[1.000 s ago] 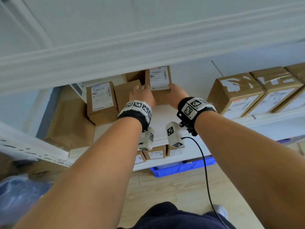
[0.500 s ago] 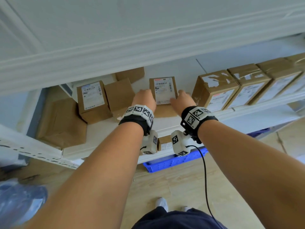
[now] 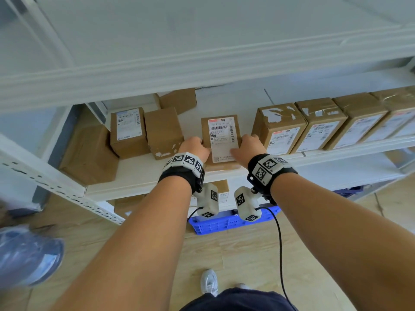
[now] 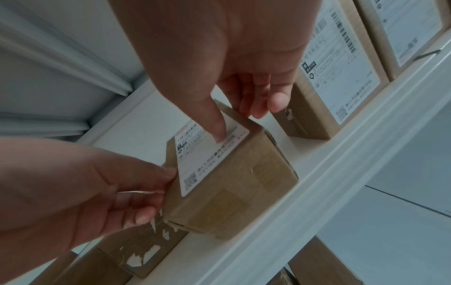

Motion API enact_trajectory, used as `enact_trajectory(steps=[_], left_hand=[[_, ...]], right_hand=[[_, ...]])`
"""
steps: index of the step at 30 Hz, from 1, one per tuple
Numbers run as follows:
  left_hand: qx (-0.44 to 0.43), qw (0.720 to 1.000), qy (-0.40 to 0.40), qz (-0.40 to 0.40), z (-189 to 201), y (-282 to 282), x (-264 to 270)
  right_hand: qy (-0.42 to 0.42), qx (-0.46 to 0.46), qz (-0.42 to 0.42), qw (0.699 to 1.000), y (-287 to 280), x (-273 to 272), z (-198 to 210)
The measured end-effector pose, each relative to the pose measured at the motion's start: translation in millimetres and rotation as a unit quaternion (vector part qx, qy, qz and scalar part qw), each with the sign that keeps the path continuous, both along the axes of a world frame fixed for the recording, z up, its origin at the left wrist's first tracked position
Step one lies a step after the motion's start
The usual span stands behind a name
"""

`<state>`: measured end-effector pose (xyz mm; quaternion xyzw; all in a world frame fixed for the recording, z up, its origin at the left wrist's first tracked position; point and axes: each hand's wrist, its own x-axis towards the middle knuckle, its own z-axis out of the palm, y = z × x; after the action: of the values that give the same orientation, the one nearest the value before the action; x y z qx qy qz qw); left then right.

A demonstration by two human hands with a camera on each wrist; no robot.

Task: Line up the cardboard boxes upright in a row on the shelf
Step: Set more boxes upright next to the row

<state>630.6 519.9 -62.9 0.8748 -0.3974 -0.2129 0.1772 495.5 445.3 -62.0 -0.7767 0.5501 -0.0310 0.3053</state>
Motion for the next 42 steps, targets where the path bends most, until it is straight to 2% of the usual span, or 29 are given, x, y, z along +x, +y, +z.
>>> enact_trajectory(steps=[6,12,17,20,24,28,30,33,38,42], left_hand=[[-0.049,0.998,-0.01,0.04,-3.1,5.0,-7.3],[-0.054,0.997,0.033,0.036,-14.0,14.8,-19.9],[-0.02,0.999,0.004,0.038,-8.1,16.8,-26.4],[-0.032,0.998,-0.005,0.063,3.2,16.6,-26.9],[-0.108,0.988,-0.001,0.114,22.1,14.5,-26.1],[-0.154,0.983,0.0,0.1,35.3,7.3,-32.7],[-0.114,0.99,0.019,0.078,35.5,2.3,-37.5],[-0.075,0.995,0.032,0.06,29.6,-2.0,-46.5],[-0.09,0.993,0.049,0.066,23.4,-11.2,-60.1],[-0.09,0.993,0.051,0.062,27.5,-23.4,-65.0]], right_hand=[[-0.083,-0.005,-0.015,0.996,6.2,-3.1,0.2],[-0.077,0.033,-0.021,0.996,18.6,-8.4,-13.1],[-0.089,0.022,-0.014,0.996,18.9,-13.1,-11.8],[-0.091,0.019,-0.008,0.996,17.0,-19.6,-3.5],[-0.101,-0.042,0.012,0.994,12.7,-27.0,15.1],[-0.152,-0.144,0.007,0.978,1.3,-35.8,34.2],[-0.132,-0.202,0.007,0.97,-5.4,-43.8,38.3],[-0.055,-0.258,0.02,0.965,-16.2,-58.7,38.1],[-0.007,-0.202,0.046,0.978,-29.3,-79.6,26.6],[0.001,-0.218,0.07,0.974,-29.0,-88.9,20.5]])
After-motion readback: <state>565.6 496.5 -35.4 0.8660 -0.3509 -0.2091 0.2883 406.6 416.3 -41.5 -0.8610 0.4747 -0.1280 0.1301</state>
